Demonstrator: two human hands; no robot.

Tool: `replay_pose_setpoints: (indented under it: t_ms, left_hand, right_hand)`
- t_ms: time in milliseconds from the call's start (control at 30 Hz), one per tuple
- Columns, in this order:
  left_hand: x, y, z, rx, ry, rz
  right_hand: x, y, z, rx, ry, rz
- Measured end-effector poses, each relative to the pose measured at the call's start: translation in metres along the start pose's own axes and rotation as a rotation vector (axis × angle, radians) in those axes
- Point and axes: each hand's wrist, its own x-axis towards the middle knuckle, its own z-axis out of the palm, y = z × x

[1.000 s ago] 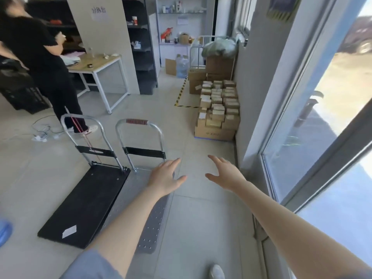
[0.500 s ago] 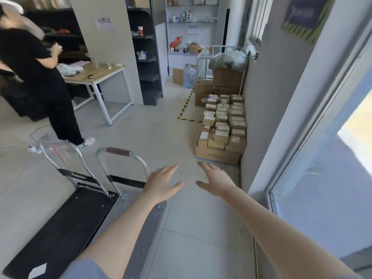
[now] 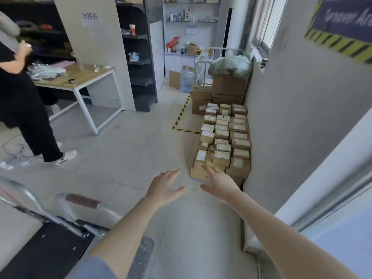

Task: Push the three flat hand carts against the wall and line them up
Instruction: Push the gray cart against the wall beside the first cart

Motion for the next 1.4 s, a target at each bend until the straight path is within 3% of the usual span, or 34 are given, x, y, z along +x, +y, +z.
replay_pose_setpoints:
  t_ms: [300, 567, 967, 1400]
  left_hand:
    - [0.153, -0.022, -0.017, -0.021, -0.001, -0.077]
    - [0.247, -0.057, -0.033, -0.103, 0.082, -0.409]
    - [0.317, -0.170, -0.078, -0.140, 0.235, -0.855]
    - [0.354, -0.285, -0.121, -0.255, 0.441, -1.186]
  right_hand:
    - [0.162, 0.041, -0.022, 0.005, -0.098, -0.062]
    - [0.336, 0.035, -0.031, -0.024, -0.228, -0.364]
    - [0.536, -0.076, -0.007, -0.057, -0.366, -0.798]
    - [0.676, -0.223, 0.021, -0.106, -0.548, -1.097]
